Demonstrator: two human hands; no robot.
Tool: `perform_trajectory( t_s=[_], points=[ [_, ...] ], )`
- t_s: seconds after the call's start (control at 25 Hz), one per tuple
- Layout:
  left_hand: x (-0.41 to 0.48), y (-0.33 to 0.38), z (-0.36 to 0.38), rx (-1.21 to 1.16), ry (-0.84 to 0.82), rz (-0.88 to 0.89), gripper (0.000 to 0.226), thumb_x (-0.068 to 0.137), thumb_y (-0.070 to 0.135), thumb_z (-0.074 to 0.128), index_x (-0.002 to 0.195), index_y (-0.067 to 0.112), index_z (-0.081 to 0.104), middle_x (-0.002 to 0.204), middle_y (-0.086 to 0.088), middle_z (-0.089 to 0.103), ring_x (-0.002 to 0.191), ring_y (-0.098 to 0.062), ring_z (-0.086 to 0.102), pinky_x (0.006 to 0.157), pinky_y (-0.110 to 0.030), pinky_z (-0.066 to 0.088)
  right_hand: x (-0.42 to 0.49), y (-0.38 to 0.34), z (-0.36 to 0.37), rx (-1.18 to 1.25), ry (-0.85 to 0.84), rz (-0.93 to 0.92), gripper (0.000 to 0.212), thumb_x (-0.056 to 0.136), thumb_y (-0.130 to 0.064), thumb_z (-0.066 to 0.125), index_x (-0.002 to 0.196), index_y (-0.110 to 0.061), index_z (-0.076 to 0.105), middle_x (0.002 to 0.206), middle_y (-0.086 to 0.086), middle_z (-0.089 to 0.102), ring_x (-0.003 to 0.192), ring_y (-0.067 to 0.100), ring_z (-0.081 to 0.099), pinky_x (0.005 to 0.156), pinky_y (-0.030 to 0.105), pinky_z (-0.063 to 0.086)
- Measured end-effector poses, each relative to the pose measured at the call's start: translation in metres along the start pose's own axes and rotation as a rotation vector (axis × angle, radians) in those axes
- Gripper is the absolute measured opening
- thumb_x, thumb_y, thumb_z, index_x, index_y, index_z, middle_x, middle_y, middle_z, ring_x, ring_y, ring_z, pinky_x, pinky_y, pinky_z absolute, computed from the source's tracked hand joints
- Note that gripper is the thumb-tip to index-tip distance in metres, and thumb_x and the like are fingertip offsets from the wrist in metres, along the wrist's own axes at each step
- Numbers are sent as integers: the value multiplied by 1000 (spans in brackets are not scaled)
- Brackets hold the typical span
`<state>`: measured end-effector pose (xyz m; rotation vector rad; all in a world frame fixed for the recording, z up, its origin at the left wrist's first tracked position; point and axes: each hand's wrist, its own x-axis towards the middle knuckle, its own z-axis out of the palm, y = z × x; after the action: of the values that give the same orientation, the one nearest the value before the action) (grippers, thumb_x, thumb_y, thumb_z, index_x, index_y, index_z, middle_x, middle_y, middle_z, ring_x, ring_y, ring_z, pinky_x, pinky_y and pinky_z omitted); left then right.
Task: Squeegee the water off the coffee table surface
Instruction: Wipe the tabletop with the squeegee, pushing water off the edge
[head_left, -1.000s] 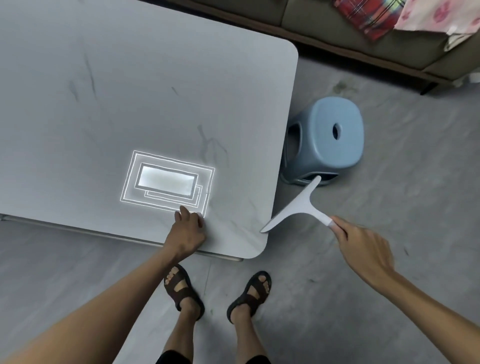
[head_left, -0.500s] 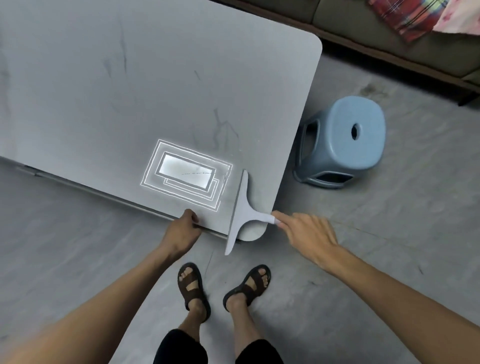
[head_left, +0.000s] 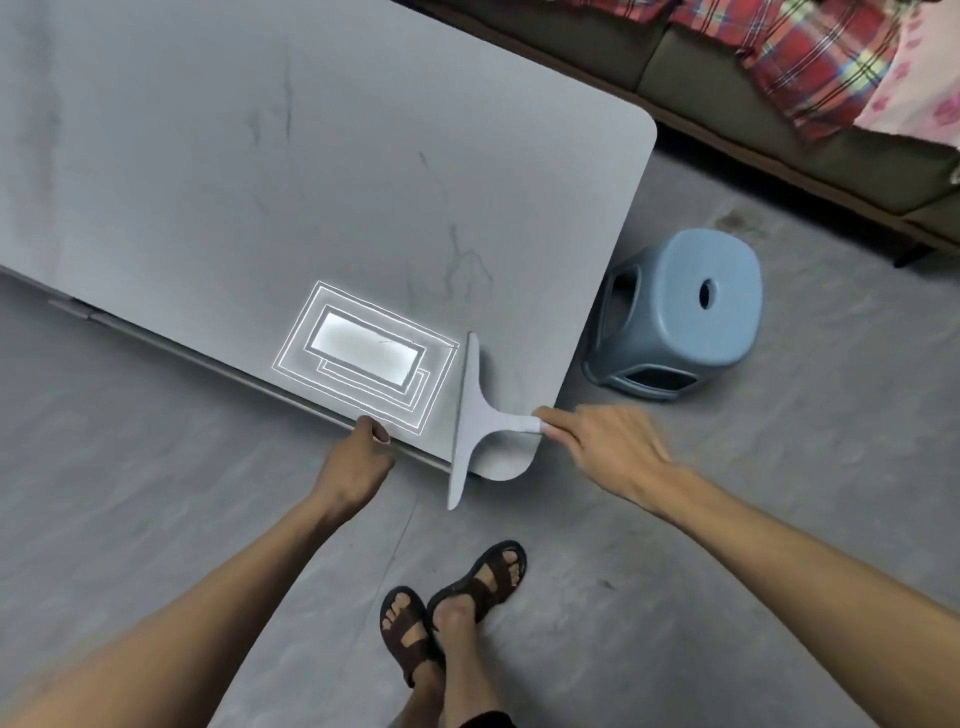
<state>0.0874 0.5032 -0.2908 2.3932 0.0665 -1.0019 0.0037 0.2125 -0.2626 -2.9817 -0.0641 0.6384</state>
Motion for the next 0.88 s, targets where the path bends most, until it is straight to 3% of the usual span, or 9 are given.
perform_trajectory(
  t_s=[0.16,0.32,0.4,0.48,0.64,0.76,0.88],
  points=[
    [13,-21,-20,-61,98,-34,21,80,10,54,101,12,49,75,-7,57,62,-22,50,51,-29,34,99,-64,-4,58,-39,-172,38,100,-54,22,110,-39,55,77,-4,65,77,26,64,57,32,40],
    [26,-32,-28,-83,113,-49,21,80,11,55,101,12,50,77,-8,56,62,-21,48,52,-29,34,147,-71,-9,94,-19,-167,51,94,-60,15,109,-35,57,82,-5,68,85,28,65,62,34,41],
    [27,-29,-24,-69,82,-54,21,81,10,54,102,13,50,73,-7,55,60,-21,47,50,-28,32,147,-47,-12,127,23,-84,55,92,-62,12,116,-38,54,93,-1,71,91,33,65,66,37,42],
    [29,-21,-17,-70,55,-48,22,81,10,54,103,13,50,74,-7,55,62,-20,48,50,-28,31,136,-9,-13,148,65,71,40,98,-54,21,123,-43,50,101,5,71,92,35,65,66,38,41],
    [30,0,-2,-101,9,-24,22,82,10,53,103,13,51,82,-6,58,68,-21,50,52,-29,34,70,51,-1,121,107,320,31,101,-49,29,120,-42,52,86,9,71,78,38,64,60,37,44],
    [28,10,7,-98,-39,-11,21,83,12,53,104,14,51,78,-4,58,65,-19,49,52,-29,34,8,56,17,149,85,463,31,100,-46,36,126,-43,53,90,12,72,82,40,65,64,40,49],
    [23,20,10,-87,-117,19,18,84,15,53,102,16,53,97,-5,64,73,-19,54,54,-25,37,-44,54,25,162,24,607,34,100,-47,35,127,-41,54,95,14,73,87,40,66,68,40,49]
  ],
)
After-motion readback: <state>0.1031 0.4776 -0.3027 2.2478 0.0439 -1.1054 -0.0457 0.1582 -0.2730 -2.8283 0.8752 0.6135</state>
